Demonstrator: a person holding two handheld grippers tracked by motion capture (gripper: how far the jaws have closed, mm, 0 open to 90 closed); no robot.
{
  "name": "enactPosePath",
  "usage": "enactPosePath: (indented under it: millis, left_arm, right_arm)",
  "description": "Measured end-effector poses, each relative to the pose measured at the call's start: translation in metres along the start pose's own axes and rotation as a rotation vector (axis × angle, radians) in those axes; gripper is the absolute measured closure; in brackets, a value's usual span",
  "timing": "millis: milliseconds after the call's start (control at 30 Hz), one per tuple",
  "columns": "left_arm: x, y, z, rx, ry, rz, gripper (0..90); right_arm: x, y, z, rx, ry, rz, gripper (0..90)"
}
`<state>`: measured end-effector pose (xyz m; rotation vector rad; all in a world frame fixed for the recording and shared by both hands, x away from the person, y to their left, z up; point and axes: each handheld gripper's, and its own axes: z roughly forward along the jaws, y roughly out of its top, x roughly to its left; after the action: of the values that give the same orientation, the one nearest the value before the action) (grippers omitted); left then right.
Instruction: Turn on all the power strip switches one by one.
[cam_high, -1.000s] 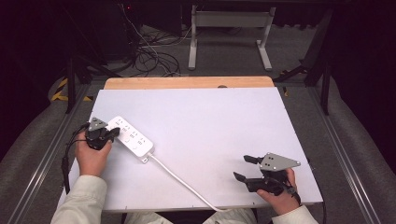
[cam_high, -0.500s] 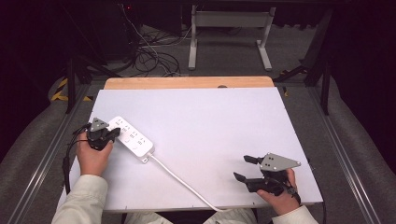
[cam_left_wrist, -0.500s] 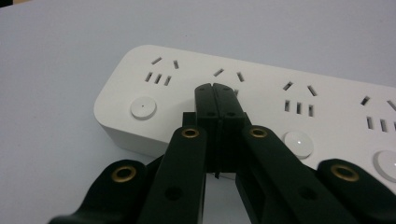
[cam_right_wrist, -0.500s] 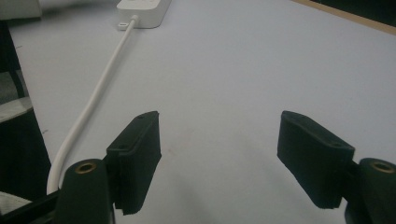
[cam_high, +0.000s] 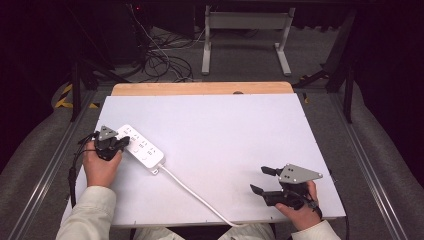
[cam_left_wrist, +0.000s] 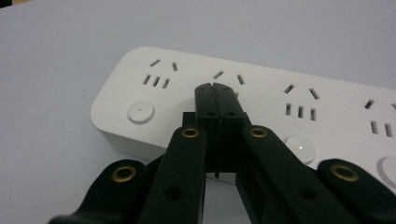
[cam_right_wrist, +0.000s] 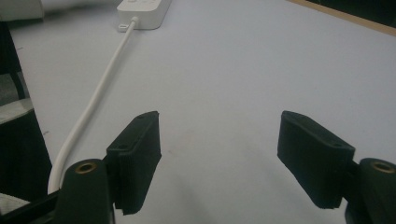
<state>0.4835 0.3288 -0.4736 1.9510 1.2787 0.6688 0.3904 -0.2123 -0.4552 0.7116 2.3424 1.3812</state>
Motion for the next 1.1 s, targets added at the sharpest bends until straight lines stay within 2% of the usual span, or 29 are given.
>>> enactPosePath:
  millis: [100,200,233,267,300,400,567,733,967,1100]
  left_arm:
    - [0.0,-0.001,0.0,0.002,-0.001,-0.011,90.0]
    - [-0.002,0.0,0.0,0.008,0.011,0.006,90.0]
    - [-0.002,0.0,0.0,0.007,-0.003,0.004,90.0]
    - [-0.003,0.001,0.001,0.011,0.0,0.01,90.0]
    - [-0.004,0.003,0.0,0.019,0.004,0.025,90.0]
    - [-0.005,0.01,-0.003,0.032,0.042,0.035,90.0]
    - [-0.006,0.018,-0.013,-0.023,0.016,0.029,90.0]
    - [-0.007,0.021,-0.019,-0.039,0.005,0.034,90.0]
    - [-0.002,0.026,-0.024,-0.074,-0.007,0.019,90.0]
    - [0.001,0.027,-0.023,-0.083,0.005,0.033,90.0]
  right_arm:
    - [0.0,0.0,0.0,0.0,0.0,0.0,30.4]
    - [0.0,0.0,-0.001,-0.002,0.0,0.001,30.3]
    - [0.0,0.0,-0.001,-0.002,0.0,0.001,30.3]
    - [0.0,0.0,-0.001,-0.002,0.0,0.001,30.3]
    - [0.0,0.0,-0.001,-0.002,0.0,0.001,30.3]
    - [0.0,-0.001,0.0,0.003,-0.002,0.003,30.3]
    - [-0.001,0.0,0.002,0.006,-0.003,0.006,30.3]
    - [-0.001,-0.001,0.001,0.008,-0.003,0.003,30.3]
    - [-0.001,-0.001,0.002,0.009,-0.002,0.002,30.3]
    - [-0.001,-0.001,0.002,0.011,-0.002,0.003,30.3]
